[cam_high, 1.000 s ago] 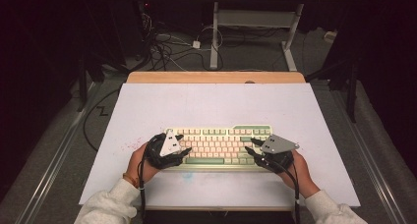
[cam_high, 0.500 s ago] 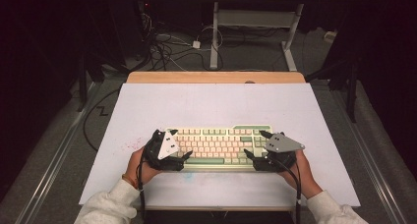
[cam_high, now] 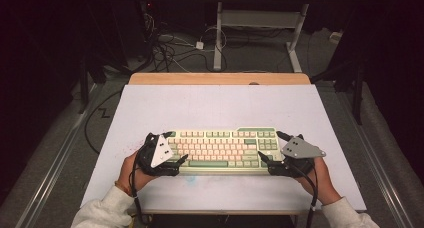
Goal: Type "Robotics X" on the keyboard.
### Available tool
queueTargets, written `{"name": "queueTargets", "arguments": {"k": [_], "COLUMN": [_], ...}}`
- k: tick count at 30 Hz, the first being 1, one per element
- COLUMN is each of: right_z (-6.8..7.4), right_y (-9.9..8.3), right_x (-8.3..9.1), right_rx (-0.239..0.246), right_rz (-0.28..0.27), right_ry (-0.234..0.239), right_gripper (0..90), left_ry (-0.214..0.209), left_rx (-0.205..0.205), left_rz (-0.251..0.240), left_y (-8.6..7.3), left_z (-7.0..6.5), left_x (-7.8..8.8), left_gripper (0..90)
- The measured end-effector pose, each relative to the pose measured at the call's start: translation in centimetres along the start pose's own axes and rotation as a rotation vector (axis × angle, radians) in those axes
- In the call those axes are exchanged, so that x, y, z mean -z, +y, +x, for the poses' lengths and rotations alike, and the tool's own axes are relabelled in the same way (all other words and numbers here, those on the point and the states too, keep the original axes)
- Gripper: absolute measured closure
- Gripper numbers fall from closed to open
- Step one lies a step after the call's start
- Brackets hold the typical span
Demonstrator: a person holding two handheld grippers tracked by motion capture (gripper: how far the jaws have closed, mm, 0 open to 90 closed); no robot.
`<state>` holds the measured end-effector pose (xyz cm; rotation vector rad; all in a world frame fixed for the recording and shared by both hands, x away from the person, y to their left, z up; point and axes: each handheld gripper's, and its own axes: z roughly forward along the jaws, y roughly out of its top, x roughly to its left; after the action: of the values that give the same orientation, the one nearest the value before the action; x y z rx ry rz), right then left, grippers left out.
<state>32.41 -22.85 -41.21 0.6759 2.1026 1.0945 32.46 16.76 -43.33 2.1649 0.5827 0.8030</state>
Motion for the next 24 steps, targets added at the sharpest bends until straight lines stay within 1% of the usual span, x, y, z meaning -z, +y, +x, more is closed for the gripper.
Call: {"name": "queueTargets", "arguments": {"k": [4,7,9,12,13,16,17,21,23,24], "right_z": [-0.2,-0.3,-0.3,-0.2,-0.3,-0.4,-0.4,-0.7,-0.7,-0.8], "right_y": [-0.1,-0.2,-0.4,-0.7,-0.8,-1.1,-1.1,-1.5,-1.8,-1.9], "right_x": [0.9,1.4,1.6,1.8,1.9,2.3,2.4,3.0,3.3,3.4], "right_rx": [0.008,0.001,0.003,0.019,0.018,0.008,0.007,-0.008,0.0,0.005], "right_rz": [-0.009,-0.013,-0.005,0.008,0.005,-0.005,-0.004,-0.008,-0.005,-0.001], "right_ry": [-0.024,-0.038,-0.045,-0.081,-0.079,-0.082,-0.086,-0.093,-0.097,-0.106], "right_gripper": [18.5,17.8,17.7,17.6,17.7,17.7,17.6,17.7,17.7,17.7], "left_ry": [0.011,0.014,0.016,0.013,0.013,0.019,0.016,0.03,0.035,0.035], "left_rx": [0.006,0.004,-0.005,-0.001,0.001,-0.012,-0.008,-0.007,-0.004,-0.005], "left_rz": [-0.018,-0.017,-0.011,-0.015,-0.017,-0.009,-0.013,-0.011,-0.011,-0.01], "left_y": [-0.2,-0.4,-0.5,-0.9,-1.0,-1.2,-1.3,-1.7,-1.9,-2.1], "left_z": [0.2,0.2,0.2,0.2,0.1,0.0,0.0,0.0,0.0,0.0], "left_x": [0.7,1.0,1.3,1.6,1.7,1.9,2.0,2.4,2.6,2.7], "left_gripper": [14.9,14.9,14.9,14.9,14.9,14.9,14.9,14.9,14.9,14.9]}}
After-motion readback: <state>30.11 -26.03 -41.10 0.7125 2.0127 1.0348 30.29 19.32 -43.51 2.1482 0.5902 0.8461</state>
